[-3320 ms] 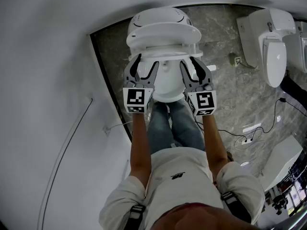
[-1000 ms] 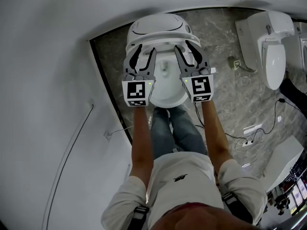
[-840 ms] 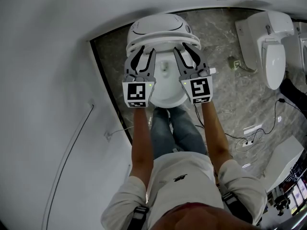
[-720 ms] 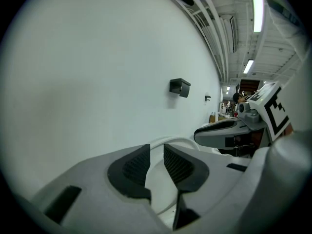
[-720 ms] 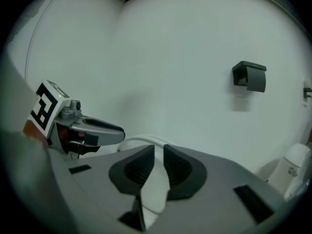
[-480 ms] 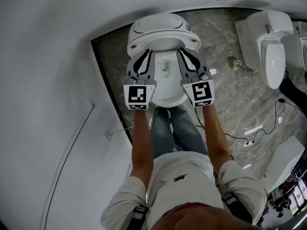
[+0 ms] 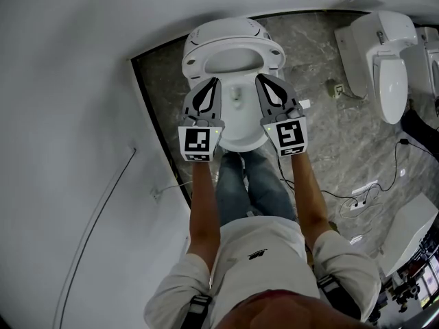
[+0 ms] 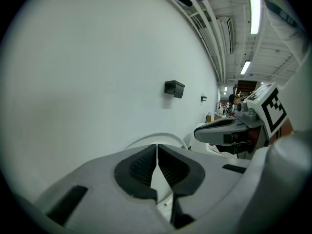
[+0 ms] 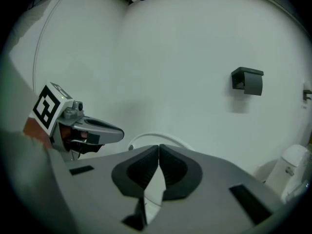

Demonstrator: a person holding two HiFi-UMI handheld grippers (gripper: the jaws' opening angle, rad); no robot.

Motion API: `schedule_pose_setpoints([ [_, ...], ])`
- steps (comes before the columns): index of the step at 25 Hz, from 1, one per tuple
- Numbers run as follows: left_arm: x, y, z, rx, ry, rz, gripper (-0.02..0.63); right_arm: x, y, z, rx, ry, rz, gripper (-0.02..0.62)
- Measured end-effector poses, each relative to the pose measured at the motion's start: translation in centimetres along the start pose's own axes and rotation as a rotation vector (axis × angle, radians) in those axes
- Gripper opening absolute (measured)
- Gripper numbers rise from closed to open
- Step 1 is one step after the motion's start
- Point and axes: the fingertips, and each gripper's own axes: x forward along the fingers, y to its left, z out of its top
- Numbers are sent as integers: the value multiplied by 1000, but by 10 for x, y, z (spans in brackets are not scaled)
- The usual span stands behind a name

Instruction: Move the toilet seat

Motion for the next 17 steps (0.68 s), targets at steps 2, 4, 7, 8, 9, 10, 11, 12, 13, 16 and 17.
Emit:
schedule_pose_setpoints([
  [2, -4, -1, 1, 0, -3, 1, 34, -3, 1, 1, -3, -1, -2, 32],
  [4, -8, -2, 2, 0, -6, 2, 34, -5, 3, 3, -7, -3, -5, 32],
  [7, -12, -3, 1, -1, -10, 5, 34, -8, 4, 5, -12, -8, -8, 32],
  [8, -13, -4, 1, -2, -11, 5, 34, -9, 4, 6, -14, -8, -9, 32],
  [9, -14, -4, 1, -2, -12, 4, 34, -10, 4, 6, -15, -9, -10, 32],
  [10, -14, -5, 1, -2, -13, 3, 34, -11, 4, 7, -16, -10, -10, 32],
  [11, -15, -6, 2, -1, -14, 2, 34, -12, 4, 7, -15, -11, -11, 32],
  [12, -15, -6, 3, -1, -15, 1, 34, -13, 5, 8, -15, -11, -12, 32],
  [13, -16, -6, 4, 0, -16, 1, 34, -13, 5, 8, -15, -11, -12, 32],
  [16, -17, -6, 6, 1, -19, -2, 34, -14, 7, 9, -16, -11, -12, 32],
  [17, -18, -6, 6, 1, -20, -3, 34, -15, 7, 9, -17, -10, -12, 32],
])
